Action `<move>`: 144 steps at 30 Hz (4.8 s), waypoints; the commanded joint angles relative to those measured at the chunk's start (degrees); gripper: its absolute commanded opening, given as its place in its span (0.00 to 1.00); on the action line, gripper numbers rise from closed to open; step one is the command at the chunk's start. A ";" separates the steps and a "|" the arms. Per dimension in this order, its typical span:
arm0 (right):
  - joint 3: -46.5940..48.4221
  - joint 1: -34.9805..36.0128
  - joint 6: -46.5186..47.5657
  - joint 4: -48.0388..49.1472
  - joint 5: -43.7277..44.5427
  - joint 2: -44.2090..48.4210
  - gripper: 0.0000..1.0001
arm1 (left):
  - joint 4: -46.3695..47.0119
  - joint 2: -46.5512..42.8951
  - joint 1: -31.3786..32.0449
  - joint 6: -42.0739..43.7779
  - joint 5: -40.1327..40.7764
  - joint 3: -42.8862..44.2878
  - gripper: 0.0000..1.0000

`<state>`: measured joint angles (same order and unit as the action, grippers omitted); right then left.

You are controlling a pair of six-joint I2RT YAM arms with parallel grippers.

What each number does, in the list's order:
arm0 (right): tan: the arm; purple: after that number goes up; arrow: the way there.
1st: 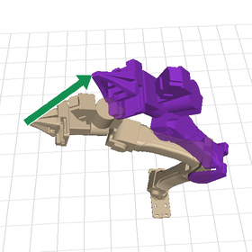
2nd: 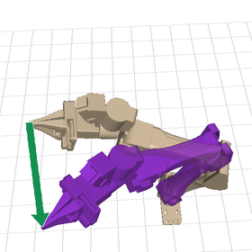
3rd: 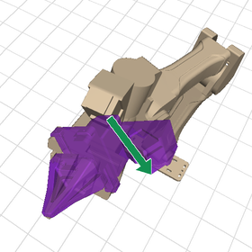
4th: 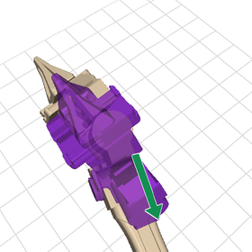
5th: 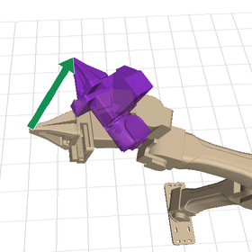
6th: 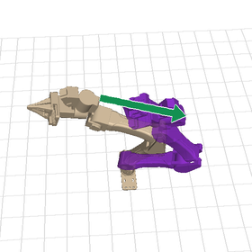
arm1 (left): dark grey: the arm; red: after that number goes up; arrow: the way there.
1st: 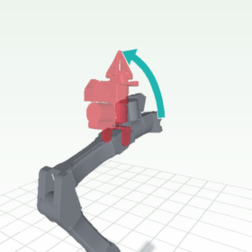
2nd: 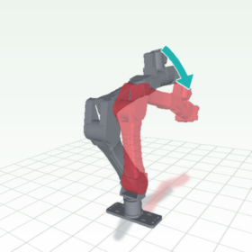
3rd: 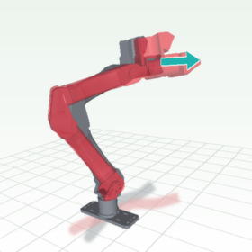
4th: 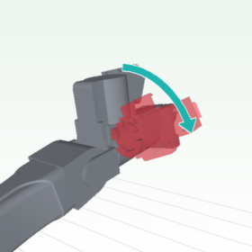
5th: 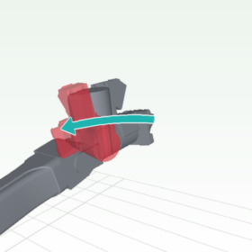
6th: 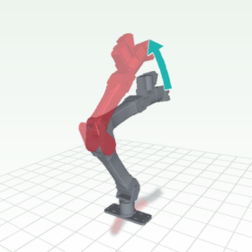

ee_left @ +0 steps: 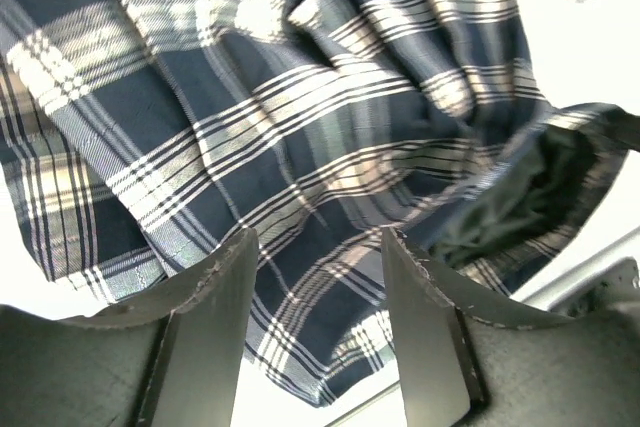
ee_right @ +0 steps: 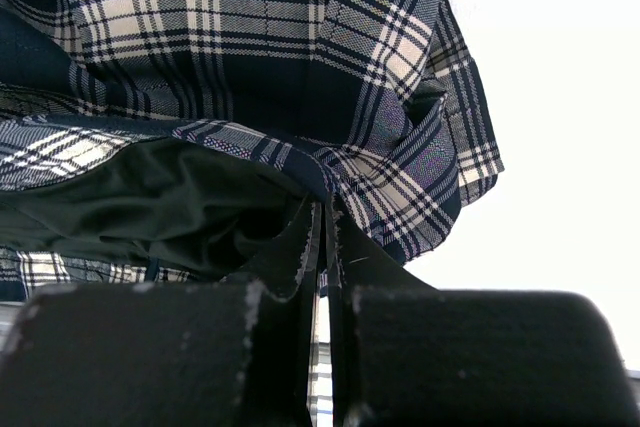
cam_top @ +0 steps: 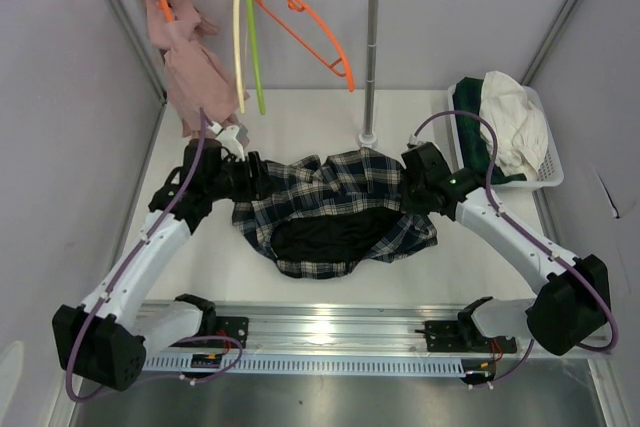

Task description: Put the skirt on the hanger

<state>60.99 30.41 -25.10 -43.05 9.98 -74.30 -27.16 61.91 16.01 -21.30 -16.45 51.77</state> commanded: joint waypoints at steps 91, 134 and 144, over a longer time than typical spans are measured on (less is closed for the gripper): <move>2.20 -2.38 3.92 1.56 -1.72 -1.37 0.00 | -9.41 43.03 5.87 16.99 21.73 83.58 0.00; 1.23 -3.26 4.62 1.21 -2.16 -1.11 0.00 | -9.50 42.16 1.66 12.51 39.39 82.00 0.00; 1.06 -3.34 4.62 1.65 -2.59 -1.02 0.00 | -2.73 34.34 1.39 15.32 35.44 74.19 0.00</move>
<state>62.37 27.49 -21.34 -42.52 7.46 -76.44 -34.92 102.13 18.00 -7.46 18.44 128.51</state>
